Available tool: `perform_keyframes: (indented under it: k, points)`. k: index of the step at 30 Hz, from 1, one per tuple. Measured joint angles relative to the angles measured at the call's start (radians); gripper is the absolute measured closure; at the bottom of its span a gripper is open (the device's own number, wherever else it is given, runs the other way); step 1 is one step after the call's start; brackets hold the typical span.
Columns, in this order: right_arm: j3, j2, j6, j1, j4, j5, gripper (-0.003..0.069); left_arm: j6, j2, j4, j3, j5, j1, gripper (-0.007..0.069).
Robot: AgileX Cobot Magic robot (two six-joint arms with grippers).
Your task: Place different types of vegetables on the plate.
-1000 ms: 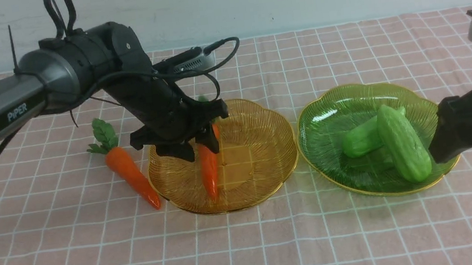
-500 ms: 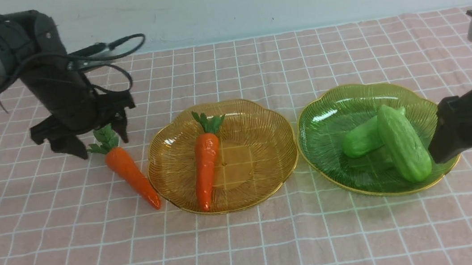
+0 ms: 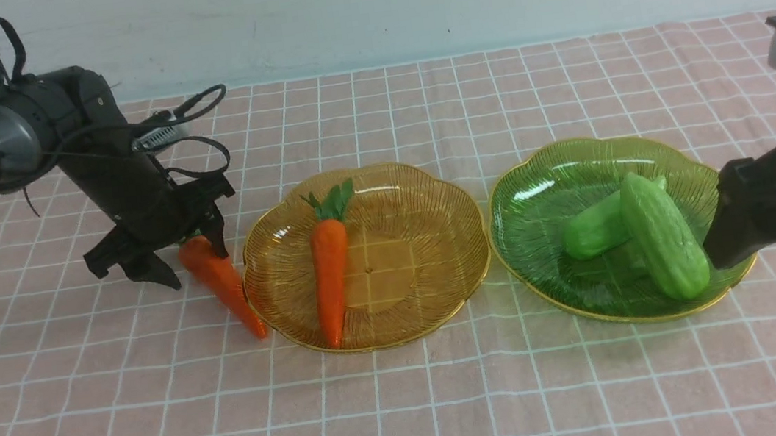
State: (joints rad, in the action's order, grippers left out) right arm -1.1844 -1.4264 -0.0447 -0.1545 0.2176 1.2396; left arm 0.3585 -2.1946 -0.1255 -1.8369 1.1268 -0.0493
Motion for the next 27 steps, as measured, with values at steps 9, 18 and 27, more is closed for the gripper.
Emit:
perform_keyframes:
  k: [9,18,27]
  points:
    - [0.000,0.000,-0.026,0.000,0.012,0.000,0.0097,-0.117,0.062,0.003,-0.140,0.085,-0.112,0.0388]
    - [0.050,0.045,-0.099,0.000,0.034,-0.003,0.0456,-0.166,-0.014,-0.002,-0.141,-0.042,-0.341,0.0291]
    - [0.260,0.345,-0.166,0.000,-0.028,-0.003,0.0669,-0.167,-0.024,0.000,-0.141,-0.049,-0.352,0.0173]
